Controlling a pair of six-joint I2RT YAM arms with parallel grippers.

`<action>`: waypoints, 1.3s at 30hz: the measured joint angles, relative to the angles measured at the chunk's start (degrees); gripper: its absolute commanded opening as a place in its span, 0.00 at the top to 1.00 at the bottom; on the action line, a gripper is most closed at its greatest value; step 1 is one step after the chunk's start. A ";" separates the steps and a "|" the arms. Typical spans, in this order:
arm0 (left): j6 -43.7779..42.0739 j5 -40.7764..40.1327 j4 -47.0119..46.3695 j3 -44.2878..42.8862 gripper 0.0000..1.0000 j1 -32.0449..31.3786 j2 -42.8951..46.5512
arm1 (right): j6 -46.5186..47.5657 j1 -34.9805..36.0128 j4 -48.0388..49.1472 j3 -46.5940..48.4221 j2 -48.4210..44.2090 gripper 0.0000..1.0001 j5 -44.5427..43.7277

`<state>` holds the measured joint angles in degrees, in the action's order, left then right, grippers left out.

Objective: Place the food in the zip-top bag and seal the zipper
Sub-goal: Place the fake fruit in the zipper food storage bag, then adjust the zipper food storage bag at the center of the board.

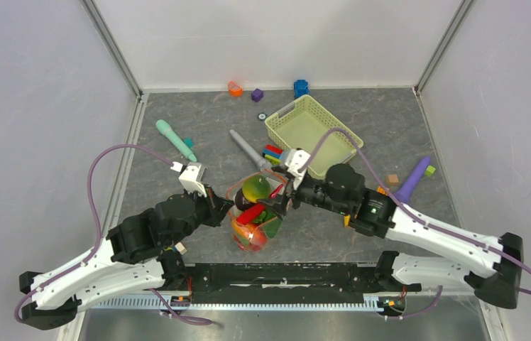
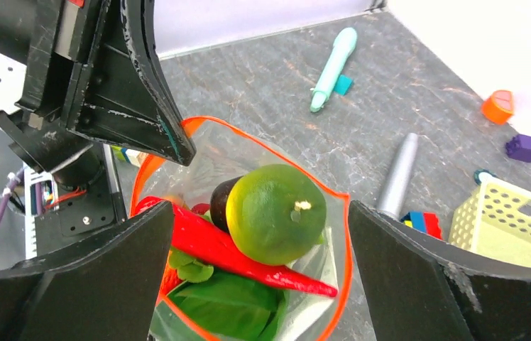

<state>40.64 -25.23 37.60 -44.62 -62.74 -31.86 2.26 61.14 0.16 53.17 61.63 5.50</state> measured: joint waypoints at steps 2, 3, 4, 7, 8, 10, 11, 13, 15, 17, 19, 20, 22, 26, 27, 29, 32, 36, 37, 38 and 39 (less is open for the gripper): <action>0.02 0.04 0.00 0.00 0.97 0.00 0.00 | -1.53 0.00 1.20 -2.40 -3.56 0.02 -1.84; 0.02 0.07 0.00 0.00 0.97 0.00 0.00 | -2.47 0.04 1.49 -3.63 -5.31 0.02 -3.56; 0.02 0.09 0.00 0.00 0.97 0.00 0.00 | -3.32 0.07 1.36 -4.44 -6.56 0.04 -5.42; 0.02 0.22 0.00 0.00 0.97 0.00 0.00 | -5.73 0.11 -0.17 -5.16 -7.67 0.09 -11.39; 0.02 0.31 0.00 0.00 0.97 0.00 0.00 | -6.29 0.11 -0.96 -5.16 -7.56 0.11 -12.98; 0.02 0.35 0.00 0.00 0.97 0.00 -0.02 | -7.74 0.09 -3.26 -5.20 -6.78 0.19 -16.31; 0.02 0.35 0.00 0.00 0.97 0.00 -0.02 | -8.39 0.09 -4.28 -5.22 -6.19 0.24 -17.55; 0.04 0.39 0.00 0.00 0.97 0.00 -0.02 | -9.60 0.11 -5.88 -5.33 -4.57 0.40 -19.34; 0.04 0.50 0.00 0.00 0.97 0.00 -0.04 | -10.56 0.11 -6.86 -5.40 -2.64 0.57 -20.15; 0.04 1.05 -0.02 0.00 0.97 0.00 -0.31 | -11.56 0.11 -8.13 -5.40 -0.74 0.83 -20.46; 0.02 1.70 -0.07 0.00 0.96 0.00 -0.94 | -12.70 0.11 -8.92 -5.46 0.17 0.99 -20.79; 0.02 1.92 -0.09 0.00 0.96 0.00 -1.44 | -13.20 0.11 -8.90 -5.66 0.15 1.00 -20.92; 0.02 2.82 -0.52 0.00 0.96 0.00 -2.56 | -14.60 0.11 -8.76 -6.23 -0.57 1.00 -21.03; -0.46 6.88 -3.04 -1.07 0.96 0.00 -6.69 | -18.53 0.11 -9.38 -7.32 -3.37 1.00 -21.20; -0.83 8.50 -4.00 -1.81 0.97 0.00 -8.39 | -19.80 0.11 -9.79 -7.32 -4.17 1.00 -21.20; -1.84 11.58 -6.21 -3.63 0.97 0.00 -12.26 | -21.79 0.17 -10.78 -7.32 -5.60 1.00 -21.29; -3.63 15.47 -9.77 -6.69 0.96 0.00 -18.51 | -24.15 0.26 -12.98 -7.13 -7.52 1.00 -22.58; -6.67 19.47 -13.86 -9.70 0.94 0.00 -25.55 | -27.10 0.26 -17.29 -5.86 -8.63 0.99 -27.02; -7.32 20.02 -14.78 -10.08 0.94 0.00 -26.71 | -28.00 0.26 -17.92 -5.86 -8.92 0.99 -28.02; -8.02 20.87 -16.09 -10.36 0.94 0.00 -28.00 | -29.27 0.26 -18.71 -5.88 -9.25 0.99 -29.11; -8.74 21.38 -17.20 -10.62 0.93 0.00 -29.16 | -30.32 0.26 -19.17 -5.92 -9.49 1.00 -30.05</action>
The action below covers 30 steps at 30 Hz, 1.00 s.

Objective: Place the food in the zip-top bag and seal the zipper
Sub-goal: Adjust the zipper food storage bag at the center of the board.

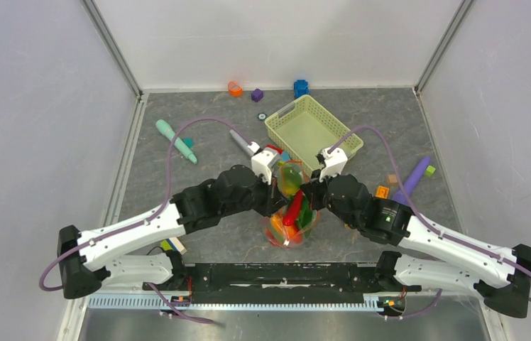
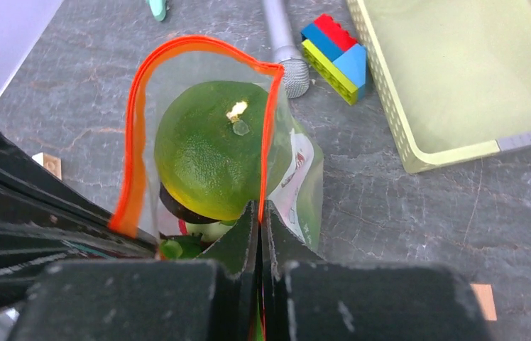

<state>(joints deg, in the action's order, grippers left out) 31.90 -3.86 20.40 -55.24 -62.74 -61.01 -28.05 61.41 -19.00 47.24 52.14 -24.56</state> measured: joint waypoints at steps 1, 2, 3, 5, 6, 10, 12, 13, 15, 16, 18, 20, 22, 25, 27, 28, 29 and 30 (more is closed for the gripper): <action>-0.72 0.44 -1.03 -0.24 0.93 0.00 -1.36 | -1.29 0.00 -0.44 -0.02 -0.22 1.00 -0.90; -1.44 0.98 -2.05 -0.50 0.93 0.00 -2.62 | -2.47 0.00 -0.92 -0.02 -0.39 1.00 -1.75; -1.97 1.46 -3.02 -0.74 0.93 0.00 -3.82 | -3.74 0.00 -1.62 -0.02 -0.59 1.00 -2.84; -2.91 2.58 -4.35 -1.40 0.93 0.00 -6.01 | -5.79 0.00 -3.06 -0.02 -0.83 1.00 -4.76; -3.34 2.99 -4.76 -1.84 0.93 0.00 -6.82 | -6.97 0.04 -4.26 0.11 -0.90 1.00 -6.12; -5.49 4.63 -5.49 -4.52 0.94 0.07 -8.92 | -10.43 0.07 -11.28 2.64 -0.87 1.00 -10.58; -6.29 5.07 -5.27 -5.99 0.94 0.39 -8.92 | -11.43 0.09 -15.19 5.38 -0.87 1.00 -12.11; -6.75 5.46 -4.94 -7.06 0.94 0.70 -8.92 | -11.82 0.09 -17.33 7.48 -0.87 1.00 -12.94; -7.45 5.97 -4.26 -8.98 0.94 1.40 -8.92 | -12.17 0.09 -19.39 10.40 -1.01 1.00 -13.60; -7.91 6.12 -4.04 -9.84 0.94 1.81 -8.94 | -12.22 0.09 -19.91 11.69 -1.25 1.00 -13.68; -8.50 6.80 -3.52 -11.39 0.94 2.56 -9.25 | -12.20 0.09 -20.20 12.85 -1.70 0.96 -13.55; -9.29 7.74 -2.51 -13.35 0.95 3.34 -10.23 | -12.17 0.09 -21.00 13.57 -1.68 0.94 -13.09; -10.49 8.72 -0.96 -15.34 0.94 4.20 -11.56 | -12.15 0.09 -22.34 14.12 -0.92 0.92 -13.00; -11.78 9.46 1.16 -16.20 0.93 5.33 -12.39 | -12.13 0.09 -23.96 13.86 0.15 0.92 -13.09; -12.44 9.99 2.99 -16.20 0.92 6.08 -12.44 | -11.98 0.09 -23.93 12.68 -0.07 0.92 -13.20; -12.74 10.12 3.61 -16.20 0.92 6.29 -12.44 | -11.67 0.11 -23.41 11.47 -0.63 0.92 -13.20; -13.29 10.34 4.24 -16.20 0.92 6.60 -12.44 | -11.52 0.09 -23.08 10.45 -1.25 0.92 -13.22; -13.84 10.54 4.92 -16.20 0.92 6.84 -12.44 | -11.21 0.11 -22.36 9.14 -2.08 0.91 -13.20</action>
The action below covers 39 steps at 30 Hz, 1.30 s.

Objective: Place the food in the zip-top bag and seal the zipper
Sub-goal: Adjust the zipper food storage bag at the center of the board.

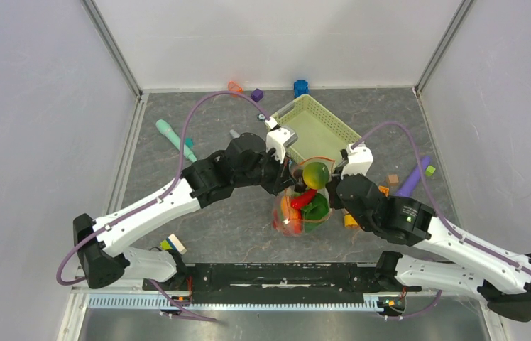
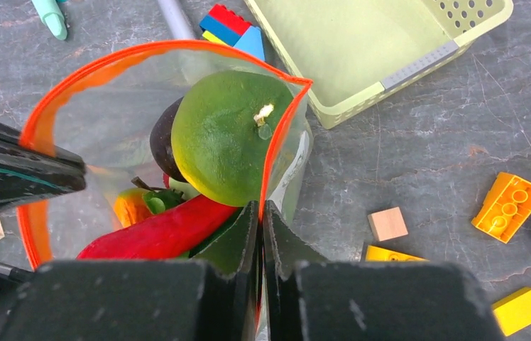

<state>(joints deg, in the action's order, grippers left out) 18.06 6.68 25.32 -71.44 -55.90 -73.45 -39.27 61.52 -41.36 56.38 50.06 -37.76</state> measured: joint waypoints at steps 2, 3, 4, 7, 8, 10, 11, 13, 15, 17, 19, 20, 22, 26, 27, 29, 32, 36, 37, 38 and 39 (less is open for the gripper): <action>-0.96 0.81 1.27 0.02 0.90 0.33 0.00 | 0.48 0.00 1.11 -2.34 -1.64 0.93 -0.04; -1.31 1.36 1.73 0.07 0.89 0.46 0.00 | 0.59 0.00 1.46 -2.93 -2.05 0.93 -0.13; -1.70 1.81 1.81 0.22 0.88 0.55 0.00 | 0.70 0.00 1.86 -3.39 -2.34 0.95 -0.35; -2.43 3.76 1.75 0.59 0.43 0.70 0.02 | 0.76 0.00 3.08 -3.80 -2.14 0.98 -0.83; -2.84 4.22 1.57 0.66 0.23 0.70 0.07 | 0.79 0.00 3.58 -3.80 -1.95 0.98 -0.90; -3.34 5.33 0.72 1.18 0.00 0.72 0.57 | 0.68 0.00 4.52 -3.80 -1.55 0.99 -1.03; -3.74 5.81 0.37 1.62 0.00 0.70 1.01 | 0.57 0.00 4.74 -3.80 -1.38 0.99 -1.11; -3.45 7.02 -0.52 3.26 0.00 0.72 2.67 | 0.28 0.00 4.96 -3.80 -1.16 1.00 -1.14; -3.50 7.69 -1.55 5.86 0.00 0.70 5.44 | -0.07 0.00 5.05 -3.80 -1.03 1.00 -1.14; -3.61 8.22 -3.17 9.44 0.00 0.72 9.25 | -0.44 0.00 5.33 -3.80 -0.76 1.00 -1.11; -3.65 8.15 -5.22 15.28 0.00 0.70 15.87 | -0.70 0.00 5.62 -3.80 -0.31 1.00 -1.09; -3.67 7.89 -6.08 17.94 0.00 0.70 19.08 | -0.92 -0.02 5.66 -3.80 -0.07 1.00 -1.09; -3.85 6.93 -8.41 25.05 0.00 0.70 27.89 | -1.16 0.00 5.75 -3.80 0.24 1.00 -1.05; -4.33 7.67 -12.39 35.63 0.00 0.70 41.64 | -1.53 0.00 5.92 -3.80 0.37 1.00 -0.50; -4.37 8.46 -13.81 37.51 0.00 0.70 43.43 | -1.57 0.00 6.19 -3.80 0.37 1.00 -0.15; -4.42 9.38 -15.47 38.80 0.00 0.70 43.19 | -1.66 0.00 6.67 -3.80 0.37 0.99 0.44; -4.44 10.60 -18.53 39.19 0.00 0.68 39.45 | -1.90 0.00 7.26 -3.80 0.37 0.99 1.38; -4.46 11.76 -23.21 39.93 0.00 0.13 33.99 | -2.29 0.00 7.56 -3.80 0.26 0.99 2.14; -4.48 11.80 -24.30 40.59 0.00 0.02 33.40 | -2.49 0.00 7.54 -3.80 0.20 0.99 2.25; -4.50 11.80 -25.03 41.27 0.00 -0.59 33.20 | -2.54 0.00 7.56 -3.80 0.11 0.99 2.36; -4.70 11.50 -25.90 42.10 0.00 -1.25 33.20 | -2.62 0.00 7.54 -3.80 0.02 0.99 2.51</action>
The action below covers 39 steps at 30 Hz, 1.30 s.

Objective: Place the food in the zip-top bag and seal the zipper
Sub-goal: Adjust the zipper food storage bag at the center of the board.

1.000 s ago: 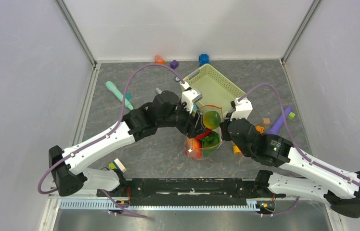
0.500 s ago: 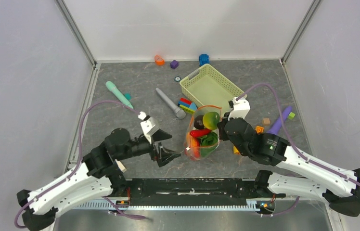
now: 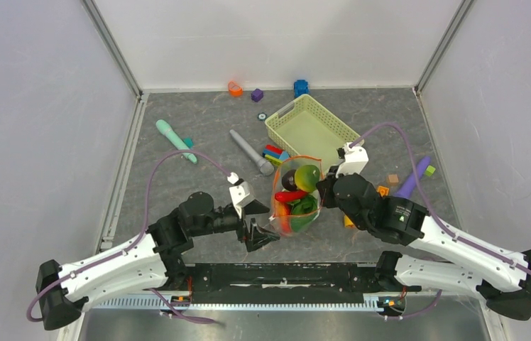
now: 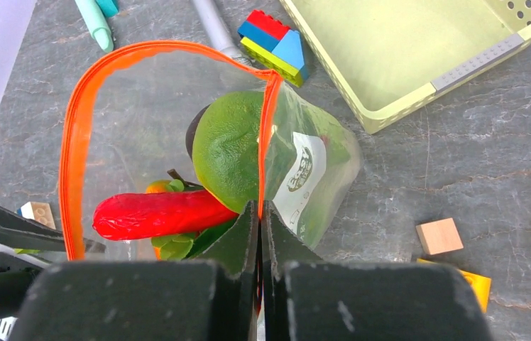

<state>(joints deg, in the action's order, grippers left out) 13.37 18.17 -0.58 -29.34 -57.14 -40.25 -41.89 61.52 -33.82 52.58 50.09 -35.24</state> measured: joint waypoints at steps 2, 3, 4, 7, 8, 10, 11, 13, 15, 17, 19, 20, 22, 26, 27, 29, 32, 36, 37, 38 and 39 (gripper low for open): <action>-0.50 -1.29 -0.96 0.83 0.00 -1.66 0.00 | -0.13 0.00 0.11 -0.11 -0.35 0.99 0.46; -0.94 -2.05 -1.33 0.94 0.00 -2.38 -0.09 | -0.17 0.00 0.33 -0.28 -0.61 0.99 0.72; -1.46 -3.28 -1.79 0.94 0.02 -3.26 -0.28 | -0.24 0.00 0.50 -0.55 -0.85 0.99 0.87; -2.97 -6.73 -3.72 0.94 0.17 -5.79 -1.70 | -0.31 -0.02 1.14 -1.38 -1.44 0.99 1.68; -3.61 -8.20 -4.33 0.94 0.28 -6.82 -2.62 | -0.31 0.00 1.33 -1.57 -1.53 0.99 1.88; -5.09 -11.23 -4.83 0.94 0.49 -8.79 -4.79 | -0.31 -0.02 1.66 -1.88 -1.66 0.99 2.25; -5.66 -12.52 -4.83 0.94 0.61 -9.53 -5.62 | -0.31 0.00 1.70 -1.92 -1.73 0.98 2.29; -7.19 -15.45 -4.66 0.92 0.82 -10.69 -6.60 | -0.31 0.00 1.70 -2.10 -2.08 0.96 2.36; -8.17 -17.64 -4.46 0.92 0.97 -11.23 -6.34 | -0.26 0.00 1.60 -2.25 -2.69 0.94 2.21; -8.81 -19.17 -4.24 0.92 0.98 -11.52 -4.92 | 0.24 0.00 1.20 -2.23 -3.23 0.86 1.70; -9.18 -20.06 -4.15 0.92 0.98 -11.63 -2.49 | 1.88 0.00 -0.55 -1.62 -3.37 0.81 0.94; -9.27 -20.35 -4.11 0.92 0.98 -11.63 -1.40 | 3.17 0.00 -1.60 -0.87 -3.19 0.75 0.59; -9.57 -21.00 -4.07 0.94 0.98 -11.63 0.83 | 5.51 0.00 -2.54 0.26 -3.10 0.47 0.48; -10.36 -21.05 -3.28 0.83 0.98 -11.63 2.60 | 15.85 -0.02 -1.77 1.22 -4.85 0.11 2.08; -10.47 -20.98 -2.67 0.66 0.98 -11.63 2.51 | 19.34 0.00 -1.14 1.25 -5.62 0.08 3.02; -10.93 -20.55 -0.52 -0.31 0.98 -11.63 2.03 | 27.63 -0.02 1.16 1.40 -7.02 0.06 6.29; -12.28 -19.32 3.32 -2.69 0.98 -11.63 1.70 | 42.66 0.00 4.63 3.02 -6.80 0.04 14.91; -13.00 -18.82 7.17 -4.52 0.98 -11.69 2.08 | 58.62 0.00 5.84 7.30 -1.11 0.02 24.39; -13.03 -18.73 8.15 -4.66 0.98 -11.69 2.45 | 62.20 0.00 5.79 8.44 0.96 0.02 26.67; -13.05 -18.67 8.66 -4.66 0.98 -11.69 2.80 | 66.29 0.00 5.20 9.81 3.30 0.02 29.33; -13.07 -18.67 9.40 -4.66 0.98 -11.69 3.28 | 70.38 0.00 4.39 11.28 6.03 0.02 31.87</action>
<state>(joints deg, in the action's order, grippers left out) 0.30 -0.49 8.82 -34.00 -68.84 -36.97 28.49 61.52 -29.43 63.86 56.12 -3.38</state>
